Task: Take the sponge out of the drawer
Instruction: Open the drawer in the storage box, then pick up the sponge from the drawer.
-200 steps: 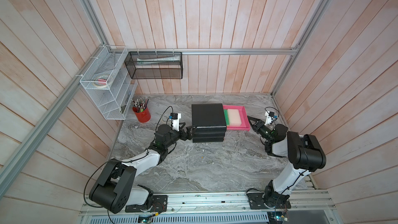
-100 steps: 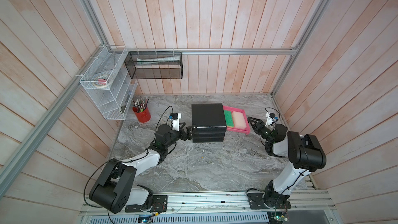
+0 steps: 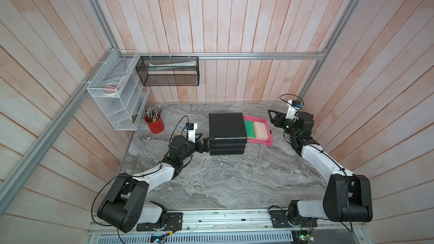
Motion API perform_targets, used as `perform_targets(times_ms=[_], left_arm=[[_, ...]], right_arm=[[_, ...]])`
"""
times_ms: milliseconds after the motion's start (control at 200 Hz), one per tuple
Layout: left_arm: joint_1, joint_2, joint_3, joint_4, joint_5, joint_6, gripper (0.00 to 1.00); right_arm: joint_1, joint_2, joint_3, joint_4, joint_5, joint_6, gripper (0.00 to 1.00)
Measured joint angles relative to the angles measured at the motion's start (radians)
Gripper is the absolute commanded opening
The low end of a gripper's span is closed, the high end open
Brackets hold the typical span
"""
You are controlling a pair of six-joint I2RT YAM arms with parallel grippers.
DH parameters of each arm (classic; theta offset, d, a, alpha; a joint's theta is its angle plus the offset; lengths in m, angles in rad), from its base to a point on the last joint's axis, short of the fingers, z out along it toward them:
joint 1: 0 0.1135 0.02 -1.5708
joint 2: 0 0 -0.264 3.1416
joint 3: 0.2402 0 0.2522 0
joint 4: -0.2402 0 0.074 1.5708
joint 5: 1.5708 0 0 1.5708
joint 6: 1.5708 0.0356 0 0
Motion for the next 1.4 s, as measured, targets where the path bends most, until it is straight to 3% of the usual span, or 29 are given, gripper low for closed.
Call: perform_targets(times_ms=[130, 340, 755, 1195, 1400], left_arm=[[0.0, -0.001, -0.003, 0.006, 0.003, 0.0, 1.0], [0.0, -0.021, -0.018, 0.008, 0.01, 0.004, 1.0], [0.0, -0.063, -0.031, 0.015, 0.01, 0.011, 1.0], [0.0, -0.066, -0.032, 0.014, 0.01, 0.016, 1.0], [0.0, -0.093, -0.036, 0.014, 0.009, 0.026, 1.0]], right_arm=[[0.089, 0.07, 0.099, -0.201, 0.102, -0.098, 0.49], [0.146, 0.153, 0.118, -0.392, 0.164, -0.179, 0.45], [0.197, 0.204, 0.158, -0.457, 0.246, -0.223, 0.44], [0.207, 0.248, 0.212, -0.467, 0.28, -0.205, 0.03], [0.207, 0.179, 0.209, -0.44, 0.264, -0.142, 0.0]])
